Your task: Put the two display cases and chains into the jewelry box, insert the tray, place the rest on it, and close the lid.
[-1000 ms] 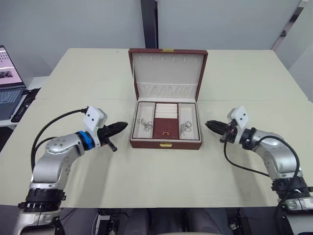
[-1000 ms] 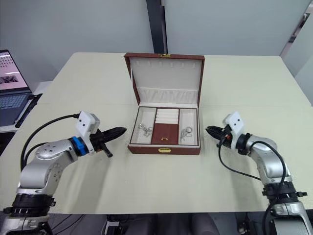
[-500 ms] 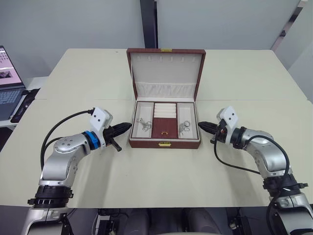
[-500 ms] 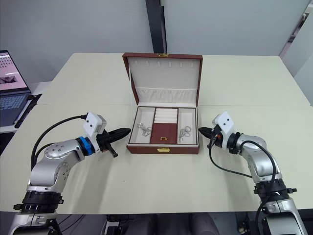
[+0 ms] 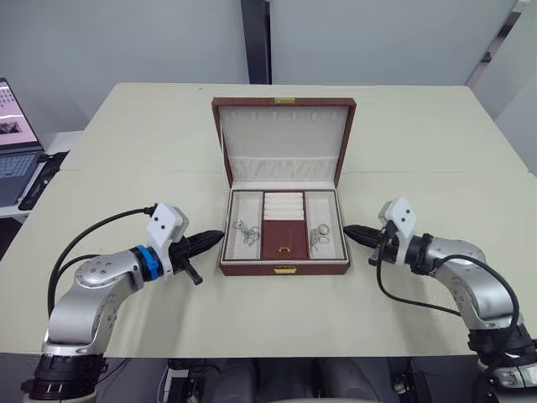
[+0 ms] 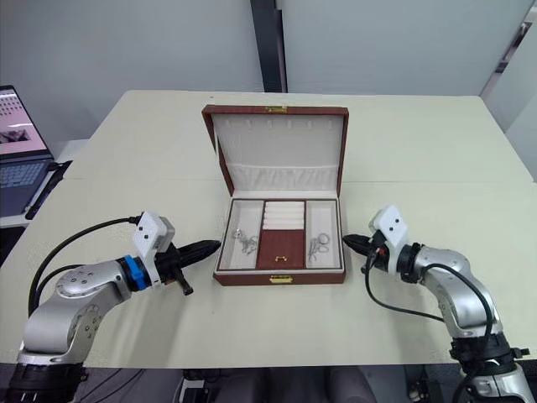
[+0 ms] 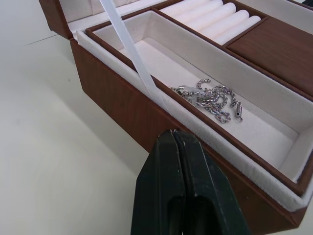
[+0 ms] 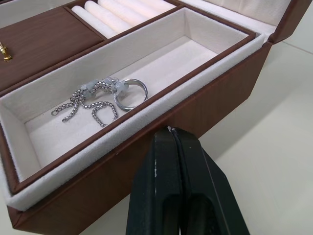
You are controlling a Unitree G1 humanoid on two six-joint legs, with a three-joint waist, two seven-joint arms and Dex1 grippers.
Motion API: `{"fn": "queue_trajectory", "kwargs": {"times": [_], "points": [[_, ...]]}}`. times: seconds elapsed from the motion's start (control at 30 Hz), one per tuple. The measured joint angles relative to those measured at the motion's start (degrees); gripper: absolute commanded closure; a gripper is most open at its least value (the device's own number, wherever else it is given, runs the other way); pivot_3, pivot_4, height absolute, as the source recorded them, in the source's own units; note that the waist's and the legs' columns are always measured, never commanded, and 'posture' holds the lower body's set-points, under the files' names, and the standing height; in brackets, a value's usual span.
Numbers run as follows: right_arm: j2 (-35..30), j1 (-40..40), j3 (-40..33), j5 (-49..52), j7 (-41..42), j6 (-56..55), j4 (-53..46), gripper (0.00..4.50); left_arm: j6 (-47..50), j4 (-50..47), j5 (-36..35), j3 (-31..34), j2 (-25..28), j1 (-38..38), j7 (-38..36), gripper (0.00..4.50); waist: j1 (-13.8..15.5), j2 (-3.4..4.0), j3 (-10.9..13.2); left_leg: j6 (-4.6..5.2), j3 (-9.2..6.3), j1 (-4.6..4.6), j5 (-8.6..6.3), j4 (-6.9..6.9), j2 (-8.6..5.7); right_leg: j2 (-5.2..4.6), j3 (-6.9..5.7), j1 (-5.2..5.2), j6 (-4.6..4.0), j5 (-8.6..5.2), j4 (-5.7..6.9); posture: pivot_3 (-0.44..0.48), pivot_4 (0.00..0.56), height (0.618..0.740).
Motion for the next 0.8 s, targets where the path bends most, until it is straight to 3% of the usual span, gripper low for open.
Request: {"fn": "queue_trajectory", "kwargs": {"times": [0.4,0.8], "points": [[-0.5,6.3,-1.9,2.0,-0.8,4.9,-8.1,4.48,1.9,-6.3,-2.0,2.6,0.7,7.0,0.0,4.50,0.0,0.01,0.0,0.00,0.00,0.06,0.00,-0.02,0.00,0.00,0.01,0.06,0.00,0.00,-0.02,0.000,0.150,0.740],[-0.6,6.6,-2.1,2.5,-1.0,6.0,-9.0,4.48,-2.5,-3.8,-1.8,2.2,0.4,8.2,-1.6,4.50,0.0,0.02,0.0,0.00,0.01,0.12,0.00,-0.02,0.00,0.02,0.01,0.08,0.00,0.00,0.00,0.000,0.150,0.740]]}}
